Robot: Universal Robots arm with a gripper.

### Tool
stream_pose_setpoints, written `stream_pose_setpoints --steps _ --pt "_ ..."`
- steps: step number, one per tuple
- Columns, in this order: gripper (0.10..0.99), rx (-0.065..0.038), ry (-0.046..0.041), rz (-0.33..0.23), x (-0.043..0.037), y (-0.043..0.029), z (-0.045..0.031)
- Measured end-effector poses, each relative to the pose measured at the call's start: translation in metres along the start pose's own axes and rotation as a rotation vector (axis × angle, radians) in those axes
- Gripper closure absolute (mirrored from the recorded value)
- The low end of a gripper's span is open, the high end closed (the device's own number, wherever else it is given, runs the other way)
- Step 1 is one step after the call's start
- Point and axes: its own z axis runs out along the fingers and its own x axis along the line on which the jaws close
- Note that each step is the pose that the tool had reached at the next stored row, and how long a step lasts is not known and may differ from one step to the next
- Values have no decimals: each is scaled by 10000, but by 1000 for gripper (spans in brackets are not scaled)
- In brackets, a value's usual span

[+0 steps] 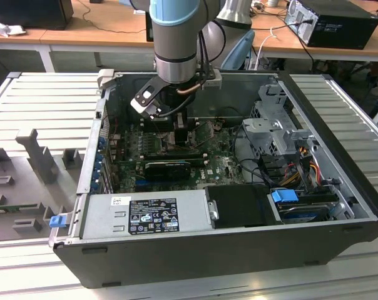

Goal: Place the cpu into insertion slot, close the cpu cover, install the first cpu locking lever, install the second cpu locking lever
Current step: 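Place the cpu into insertion slot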

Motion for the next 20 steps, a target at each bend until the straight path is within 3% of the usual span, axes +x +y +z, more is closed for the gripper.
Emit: stream_pose_setpoints --steps 11,17,19,20 --pt "545 29 -5 70 45 -16 133" --pt "545 31 -5 72 45 -17 141" --pt "529 30 -5 71 45 -17 142" --pt "467 30 -5 71 45 -17 142"
